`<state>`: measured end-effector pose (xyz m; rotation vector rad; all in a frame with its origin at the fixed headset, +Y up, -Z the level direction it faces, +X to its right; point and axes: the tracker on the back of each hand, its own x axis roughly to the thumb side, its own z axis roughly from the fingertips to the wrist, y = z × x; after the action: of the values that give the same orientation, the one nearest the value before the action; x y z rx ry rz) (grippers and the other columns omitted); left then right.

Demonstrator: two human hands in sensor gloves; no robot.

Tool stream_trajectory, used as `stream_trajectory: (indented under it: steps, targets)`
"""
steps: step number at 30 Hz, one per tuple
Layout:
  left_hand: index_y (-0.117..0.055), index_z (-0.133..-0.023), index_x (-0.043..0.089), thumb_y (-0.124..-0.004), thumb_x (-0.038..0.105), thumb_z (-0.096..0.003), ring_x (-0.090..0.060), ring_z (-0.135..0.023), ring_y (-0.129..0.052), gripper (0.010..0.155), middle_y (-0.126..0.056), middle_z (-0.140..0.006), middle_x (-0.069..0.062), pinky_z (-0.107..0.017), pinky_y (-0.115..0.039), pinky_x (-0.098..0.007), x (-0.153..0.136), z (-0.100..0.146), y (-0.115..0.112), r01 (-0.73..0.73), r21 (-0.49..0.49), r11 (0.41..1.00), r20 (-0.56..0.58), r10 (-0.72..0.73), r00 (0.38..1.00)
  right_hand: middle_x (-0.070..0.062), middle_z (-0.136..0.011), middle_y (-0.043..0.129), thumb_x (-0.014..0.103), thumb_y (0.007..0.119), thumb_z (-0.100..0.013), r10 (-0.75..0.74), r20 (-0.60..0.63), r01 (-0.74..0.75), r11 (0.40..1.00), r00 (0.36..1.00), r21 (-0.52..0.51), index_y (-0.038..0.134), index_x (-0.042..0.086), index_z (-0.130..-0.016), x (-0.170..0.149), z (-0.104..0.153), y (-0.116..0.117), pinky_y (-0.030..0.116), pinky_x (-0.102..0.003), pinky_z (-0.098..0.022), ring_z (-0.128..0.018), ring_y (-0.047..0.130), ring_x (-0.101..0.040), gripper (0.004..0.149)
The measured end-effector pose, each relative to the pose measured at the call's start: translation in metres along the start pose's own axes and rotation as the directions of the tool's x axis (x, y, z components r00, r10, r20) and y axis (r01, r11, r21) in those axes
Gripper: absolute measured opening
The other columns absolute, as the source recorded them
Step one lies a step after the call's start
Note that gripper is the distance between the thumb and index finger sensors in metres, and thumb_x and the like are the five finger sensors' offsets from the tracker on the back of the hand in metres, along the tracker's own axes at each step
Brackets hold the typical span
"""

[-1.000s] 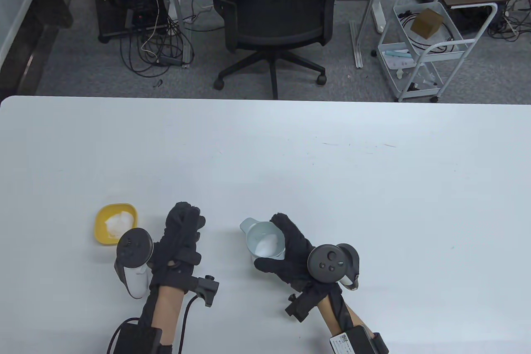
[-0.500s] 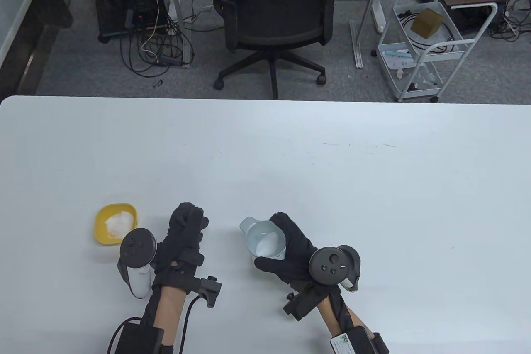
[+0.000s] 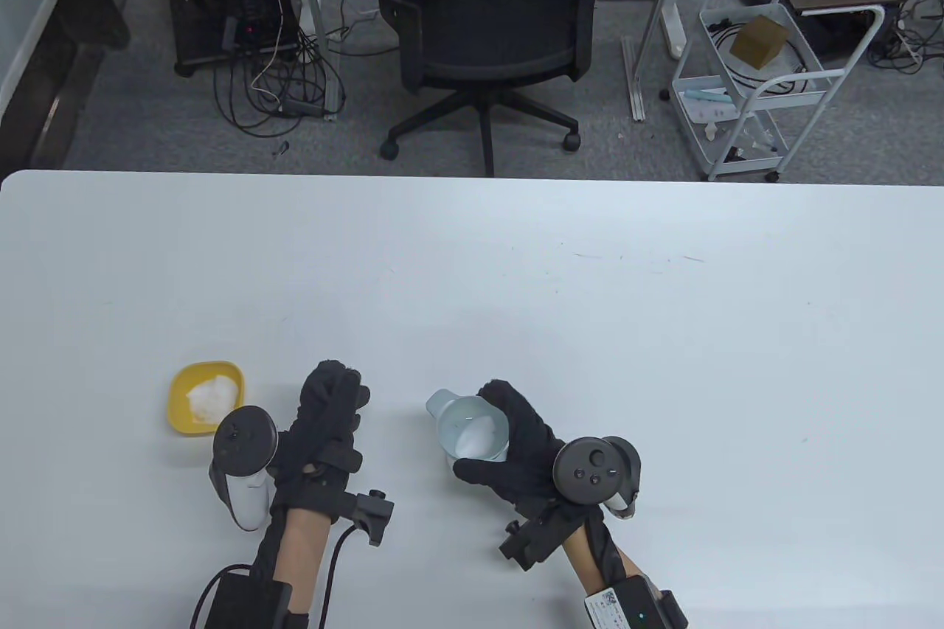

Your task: Unscrew the press dispenser and pour salt into it

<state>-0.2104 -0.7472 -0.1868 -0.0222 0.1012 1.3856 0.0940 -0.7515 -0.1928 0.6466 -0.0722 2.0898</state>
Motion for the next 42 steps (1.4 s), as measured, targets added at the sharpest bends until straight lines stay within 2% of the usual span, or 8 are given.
stream_trajectory:
  steps: [15, 23, 25, 42]
  targets:
    - [-0.026, -0.118, -0.011, -0.055, 0.063, -0.0647, -0.055, -0.098, -0.071, 0.096, -0.052, -0.115, -0.040, -0.066, -0.062, -0.071, 0.0013, 0.0002, -0.0003, -0.004, -0.005, 1.000, -0.003, 0.004, 1.000, -0.037, -0.109, 0.055, 0.050, 0.087, -0.048, -0.018, 0.009, 0.018, 1.000, 1.000, -0.025, 0.036, -0.016, -0.111, 0.0022, -0.0005, -0.0044, 0.052, -0.072, -0.064, -0.089, 0.074, -0.053, 0.105]
    - [-0.027, -0.118, -0.011, -0.055, 0.063, -0.0648, -0.056, -0.098, -0.071, 0.095, -0.051, -0.115, -0.040, -0.066, -0.061, -0.071, 0.0016, 0.0003, -0.0001, -0.007, -0.001, 1.000, -0.007, 0.007, 1.000, -0.036, -0.109, 0.055, 0.052, 0.086, -0.048, 0.021, -0.005, -0.021, 1.000, 1.000, 0.004, 0.036, -0.016, -0.111, -0.0045, 0.0010, 0.0023, 0.053, -0.071, -0.064, -0.089, 0.075, -0.052, 0.105]
    - [-0.027, -0.118, -0.011, -0.055, 0.063, -0.0649, -0.056, -0.098, -0.071, 0.096, -0.051, -0.115, -0.040, -0.066, -0.061, -0.071, 0.0013, 0.0004, -0.0001, -0.005, -0.002, 1.000, -0.011, 0.005, 1.000, -0.037, -0.108, 0.055, 0.050, 0.087, -0.048, -0.031, -0.012, 0.031, 1.000, 0.999, 0.003, 0.036, -0.016, -0.111, -0.0045, -0.0003, 0.0023, 0.052, -0.072, -0.064, -0.089, 0.074, -0.053, 0.105]
    - [-0.027, -0.118, -0.011, -0.055, 0.063, -0.0649, -0.056, -0.098, -0.071, 0.096, -0.051, -0.115, -0.040, -0.066, -0.061, -0.071, 0.0021, 0.0000, -0.0008, 0.001, -0.011, 1.000, -0.010, -0.001, 1.000, -0.038, -0.108, 0.055, 0.051, 0.086, -0.048, -0.002, -0.008, 0.002, 1.000, 1.000, -0.003, 0.036, -0.017, -0.111, -0.0025, 0.0000, 0.0007, 0.052, -0.072, -0.063, -0.088, 0.075, -0.053, 0.105]
